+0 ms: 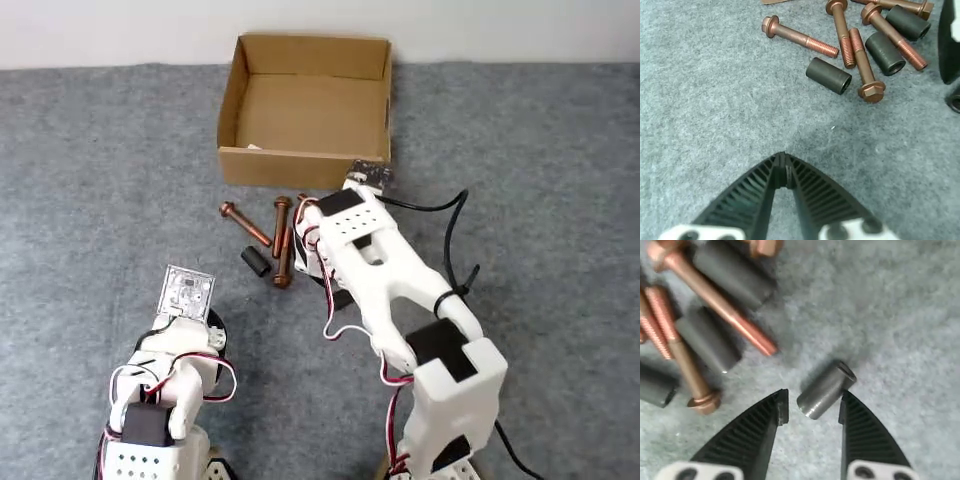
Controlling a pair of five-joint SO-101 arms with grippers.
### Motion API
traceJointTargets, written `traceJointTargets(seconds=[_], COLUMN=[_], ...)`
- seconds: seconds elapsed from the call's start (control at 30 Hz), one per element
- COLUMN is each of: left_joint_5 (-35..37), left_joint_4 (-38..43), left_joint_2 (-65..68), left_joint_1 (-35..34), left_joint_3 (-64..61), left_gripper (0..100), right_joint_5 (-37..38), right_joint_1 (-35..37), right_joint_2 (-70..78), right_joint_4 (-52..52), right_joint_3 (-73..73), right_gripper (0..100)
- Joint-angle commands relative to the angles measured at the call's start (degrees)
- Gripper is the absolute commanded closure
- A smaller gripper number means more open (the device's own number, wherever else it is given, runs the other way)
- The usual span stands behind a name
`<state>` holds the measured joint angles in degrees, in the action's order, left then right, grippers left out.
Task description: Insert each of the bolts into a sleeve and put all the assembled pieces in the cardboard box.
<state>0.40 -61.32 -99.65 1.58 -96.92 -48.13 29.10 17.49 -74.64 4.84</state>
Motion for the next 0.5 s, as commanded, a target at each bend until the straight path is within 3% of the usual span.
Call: traceJointTargets(seconds=[0.0, 0.47], left_joint_5=[-0.18, -0.18], left_joint_4=[1.49, 1.49], left_joint_2=[-0.35, -0.35], left_joint_1=[-0.26, -0.26], left_joint_3=[0.22, 0.22], left_gripper=[100, 100], right_joint_5=[-0.62, -2.11], right_joint_1=[-0.40, -0.92], right_joint_2=[0.13, 6.11], right_joint_4=[-4.26, -4.00], right_joint_3=[-4.31, -4.66], right_gripper=[82.8, 82.9])
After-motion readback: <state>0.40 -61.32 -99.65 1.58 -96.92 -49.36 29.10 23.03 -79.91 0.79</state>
